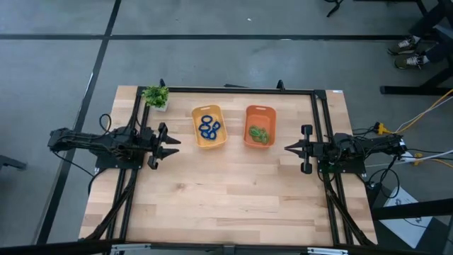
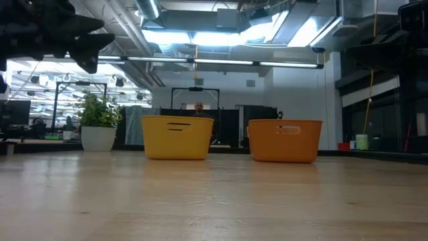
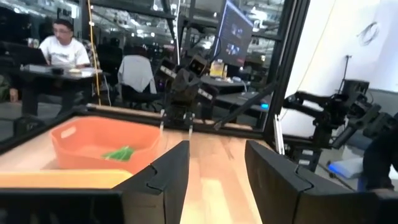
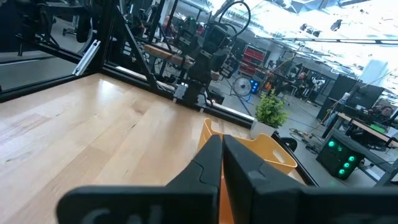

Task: Sort spring keychains
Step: Return to Home Position

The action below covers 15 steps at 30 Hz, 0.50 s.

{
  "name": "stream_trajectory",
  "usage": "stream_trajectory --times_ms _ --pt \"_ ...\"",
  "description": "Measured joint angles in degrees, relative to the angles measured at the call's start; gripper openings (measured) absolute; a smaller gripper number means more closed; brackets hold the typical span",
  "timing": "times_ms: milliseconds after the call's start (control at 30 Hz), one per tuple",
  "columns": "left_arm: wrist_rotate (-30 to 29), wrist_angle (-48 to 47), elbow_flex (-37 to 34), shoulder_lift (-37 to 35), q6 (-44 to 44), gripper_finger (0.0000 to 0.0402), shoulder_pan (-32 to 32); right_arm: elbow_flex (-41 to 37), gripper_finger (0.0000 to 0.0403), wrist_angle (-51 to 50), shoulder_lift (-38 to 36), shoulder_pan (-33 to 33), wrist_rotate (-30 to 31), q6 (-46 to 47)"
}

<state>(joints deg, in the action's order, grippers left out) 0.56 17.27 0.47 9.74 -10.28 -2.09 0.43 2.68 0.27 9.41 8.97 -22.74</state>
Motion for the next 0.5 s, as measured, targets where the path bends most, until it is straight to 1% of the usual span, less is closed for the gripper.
stream_trajectory --times_ms 167,300,367,500 --pt "0.02 -8.16 0.01 -5.53 0.01 0.015 0.0 -0.02 0.0016 -0.01 0.0 -0.02 0.0 0.0" --pt "-0.78 -17.38 1.24 -9.83 0.04 0.0148 -0.01 -0.02 0.0016 -0.02 0.0 -0.02 0.0 -0.02" --pt "-2.49 -19.73 2.23 -9.73 0.06 0.0149 0.0 -0.02 0.0016 0.0 0.0 0.0 0.0 -0.02" --pt "-3.75 -23.11 3.43 -9.75 0.38 0.0152 -0.04 -0.01 0.0016 -0.01 -0.01 -0.02 -0.01 -0.01"
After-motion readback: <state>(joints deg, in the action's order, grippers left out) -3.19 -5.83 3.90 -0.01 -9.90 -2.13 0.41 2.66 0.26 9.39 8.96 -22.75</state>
